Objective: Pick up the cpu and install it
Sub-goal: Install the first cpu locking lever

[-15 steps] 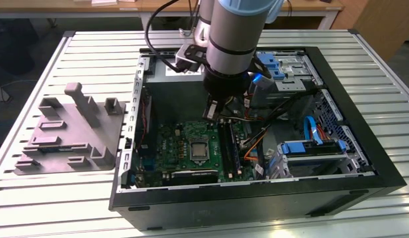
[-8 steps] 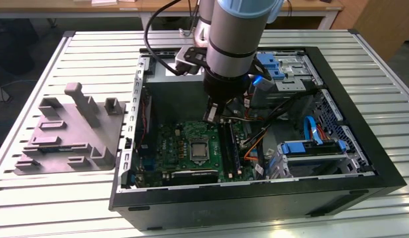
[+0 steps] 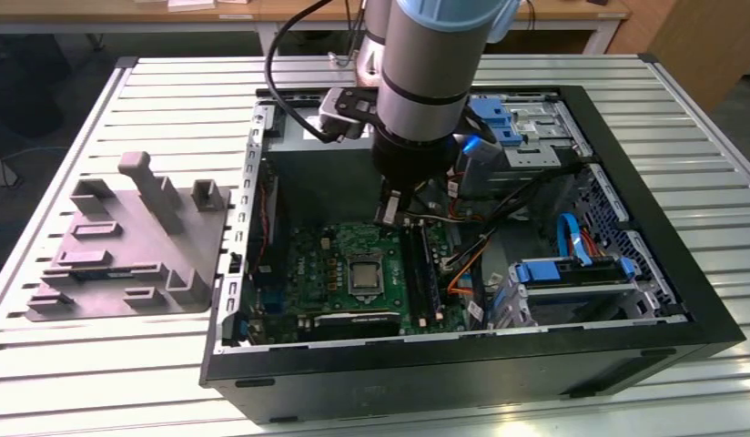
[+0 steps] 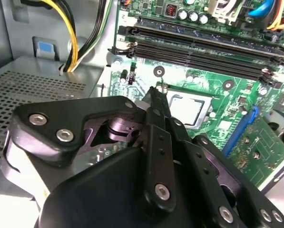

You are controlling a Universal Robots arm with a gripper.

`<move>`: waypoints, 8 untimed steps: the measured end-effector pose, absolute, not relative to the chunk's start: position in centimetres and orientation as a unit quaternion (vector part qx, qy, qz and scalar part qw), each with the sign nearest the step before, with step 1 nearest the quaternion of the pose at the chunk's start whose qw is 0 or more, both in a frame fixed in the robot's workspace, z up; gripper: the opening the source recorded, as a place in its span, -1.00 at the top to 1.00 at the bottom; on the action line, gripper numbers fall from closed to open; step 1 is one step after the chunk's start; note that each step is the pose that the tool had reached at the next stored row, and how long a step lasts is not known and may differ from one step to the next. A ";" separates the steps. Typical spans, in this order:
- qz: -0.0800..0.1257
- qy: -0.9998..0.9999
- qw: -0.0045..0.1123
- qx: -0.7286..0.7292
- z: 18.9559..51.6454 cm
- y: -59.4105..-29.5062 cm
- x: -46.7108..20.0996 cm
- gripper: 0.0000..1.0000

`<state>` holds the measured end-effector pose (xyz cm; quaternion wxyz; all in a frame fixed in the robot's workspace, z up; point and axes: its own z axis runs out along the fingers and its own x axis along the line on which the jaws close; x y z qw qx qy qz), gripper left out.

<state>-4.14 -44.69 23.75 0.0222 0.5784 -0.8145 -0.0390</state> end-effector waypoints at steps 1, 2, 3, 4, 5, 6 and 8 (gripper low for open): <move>-0.039 -0.813 0.022 0.581 23.8 -44.7 -4.2 0.79; -0.038 -0.812 0.022 0.582 23.8 -44.7 -4.2 0.79; -0.038 -0.811 0.021 0.583 23.9 -44.7 -4.2 0.79; -0.038 -0.811 0.021 0.583 23.9 -44.7 -4.2 0.79; -0.037 -0.811 0.020 0.583 23.9 -44.7 -4.2 0.79; -0.037 -0.811 0.020 0.583 23.9 -44.7 -4.2 0.79; -0.037 -0.811 0.020 0.583 23.9 -44.7 -4.2 0.79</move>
